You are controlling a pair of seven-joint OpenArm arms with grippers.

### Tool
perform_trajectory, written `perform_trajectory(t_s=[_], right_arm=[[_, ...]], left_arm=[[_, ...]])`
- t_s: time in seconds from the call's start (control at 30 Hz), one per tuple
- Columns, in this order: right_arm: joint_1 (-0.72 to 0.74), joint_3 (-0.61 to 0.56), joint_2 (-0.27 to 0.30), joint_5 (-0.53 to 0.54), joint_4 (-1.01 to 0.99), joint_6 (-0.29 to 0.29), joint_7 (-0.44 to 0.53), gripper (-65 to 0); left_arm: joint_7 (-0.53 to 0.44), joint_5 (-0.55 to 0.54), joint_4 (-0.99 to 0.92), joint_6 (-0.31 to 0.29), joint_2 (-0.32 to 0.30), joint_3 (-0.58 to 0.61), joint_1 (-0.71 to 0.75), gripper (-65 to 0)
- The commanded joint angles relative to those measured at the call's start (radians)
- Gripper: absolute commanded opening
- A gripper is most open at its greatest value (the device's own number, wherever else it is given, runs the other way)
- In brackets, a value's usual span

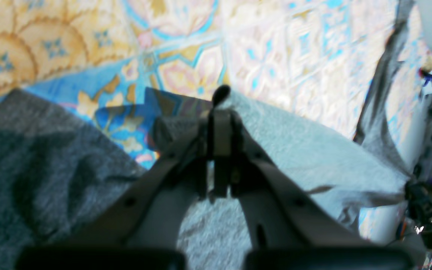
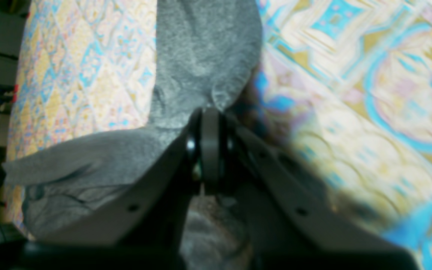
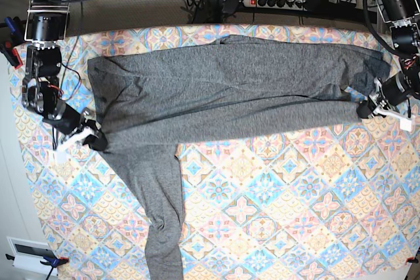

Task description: Layout the t-shirt on the table in an organized manner, then fold the t-shirt properly

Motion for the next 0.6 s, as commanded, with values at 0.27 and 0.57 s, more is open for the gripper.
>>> perform_trajectory(t_s=[0.27,0.57], right_arm=[[-0.067,0.078,0.021,0.016,0.013,0.007,0.019,-64.9],[-0.092,0.07,0.02,0.016,0.015,0.007,0.019,-64.9]], left_arm=[[-0.01,-0.009,0.13,-0.004,-0.02,-0.056,0.103,-65.0],[-0.008,-0.009,0.142,-0.004,-0.02,-0.059,0.137,-65.0]])
